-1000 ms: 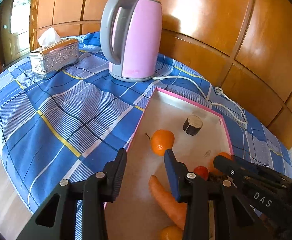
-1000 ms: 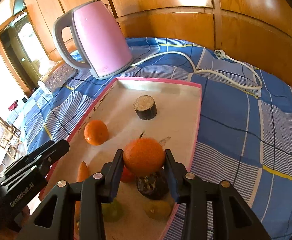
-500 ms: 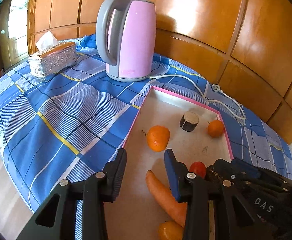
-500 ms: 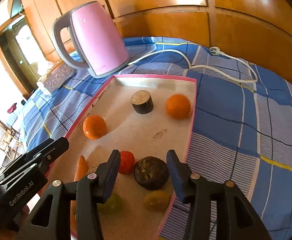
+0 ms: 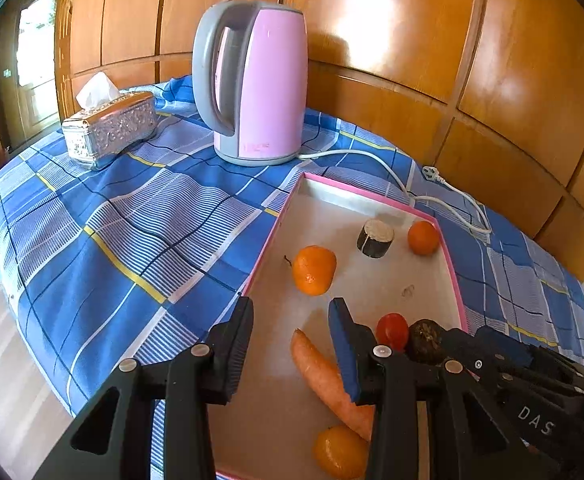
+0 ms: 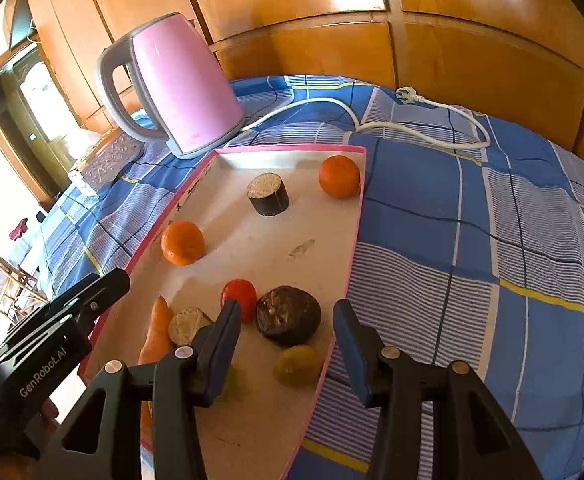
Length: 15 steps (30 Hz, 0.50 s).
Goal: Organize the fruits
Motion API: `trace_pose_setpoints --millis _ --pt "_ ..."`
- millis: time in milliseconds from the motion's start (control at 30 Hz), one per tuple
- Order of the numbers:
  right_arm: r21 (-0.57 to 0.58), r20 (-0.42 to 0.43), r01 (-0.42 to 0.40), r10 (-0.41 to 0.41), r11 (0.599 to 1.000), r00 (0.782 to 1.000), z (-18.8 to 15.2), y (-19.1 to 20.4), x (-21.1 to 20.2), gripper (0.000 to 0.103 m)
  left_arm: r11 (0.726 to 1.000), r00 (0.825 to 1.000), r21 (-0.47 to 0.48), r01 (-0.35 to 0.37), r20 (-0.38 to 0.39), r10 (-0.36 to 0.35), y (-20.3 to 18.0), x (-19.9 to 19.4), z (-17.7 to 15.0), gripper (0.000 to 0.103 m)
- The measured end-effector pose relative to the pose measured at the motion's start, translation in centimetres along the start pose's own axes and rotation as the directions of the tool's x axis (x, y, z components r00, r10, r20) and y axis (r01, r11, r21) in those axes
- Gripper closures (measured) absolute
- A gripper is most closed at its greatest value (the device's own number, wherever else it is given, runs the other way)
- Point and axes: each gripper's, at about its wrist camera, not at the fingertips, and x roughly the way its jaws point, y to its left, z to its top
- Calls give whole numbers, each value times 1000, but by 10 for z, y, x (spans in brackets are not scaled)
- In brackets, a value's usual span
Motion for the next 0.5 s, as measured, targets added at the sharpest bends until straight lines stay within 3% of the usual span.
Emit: trace_pose_setpoints --millis 300,500 --pt "-26 19 2 -1 1000 1000 -8 8 -13 54 1000 1000 3 -6 6 6 0 -6 -3 64" --pt "-85 6 -60 61 995 998 -18 21 -19 54 1000 1000 -11 -24 17 24 5 -10 -2 64"
